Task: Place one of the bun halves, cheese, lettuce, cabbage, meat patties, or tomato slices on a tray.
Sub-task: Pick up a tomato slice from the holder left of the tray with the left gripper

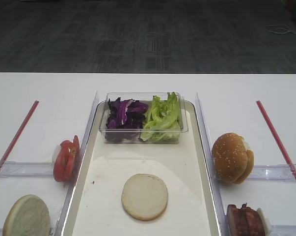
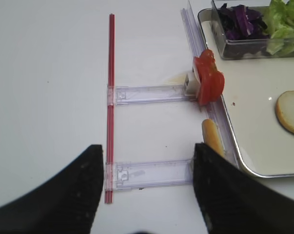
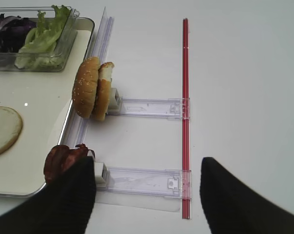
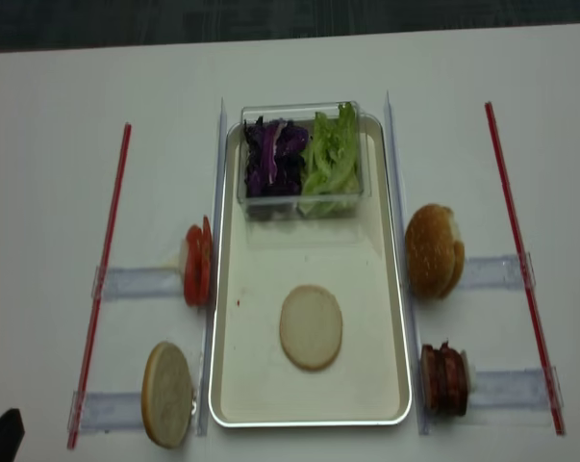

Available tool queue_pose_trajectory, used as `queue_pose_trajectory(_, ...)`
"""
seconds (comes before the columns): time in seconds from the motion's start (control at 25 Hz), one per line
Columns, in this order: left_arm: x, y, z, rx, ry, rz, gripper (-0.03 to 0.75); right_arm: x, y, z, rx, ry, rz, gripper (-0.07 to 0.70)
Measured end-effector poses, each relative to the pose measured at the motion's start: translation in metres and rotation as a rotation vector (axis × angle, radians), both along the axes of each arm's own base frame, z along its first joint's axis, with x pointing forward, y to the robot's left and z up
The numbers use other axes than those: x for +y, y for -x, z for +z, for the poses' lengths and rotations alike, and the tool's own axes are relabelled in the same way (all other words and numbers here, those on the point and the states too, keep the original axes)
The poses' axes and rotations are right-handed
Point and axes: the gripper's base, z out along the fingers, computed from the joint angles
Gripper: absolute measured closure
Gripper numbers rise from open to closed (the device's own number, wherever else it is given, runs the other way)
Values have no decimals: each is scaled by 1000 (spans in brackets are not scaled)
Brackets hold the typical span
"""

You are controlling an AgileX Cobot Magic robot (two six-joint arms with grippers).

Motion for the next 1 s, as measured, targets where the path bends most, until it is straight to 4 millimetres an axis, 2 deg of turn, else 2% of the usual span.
queue_pose_trajectory(0.36,-1,-21,13,112,37,-27,295,0,0,0,0,0,0,162)
queue_pose_trajectory(0.68,-5,-54,12,302,47,-12,295,0,0,0,0,0,0,162)
queue_pose_trajectory(1.0,-8,-81,28,359,42,-9,296,0,0,0,0,0,0,162)
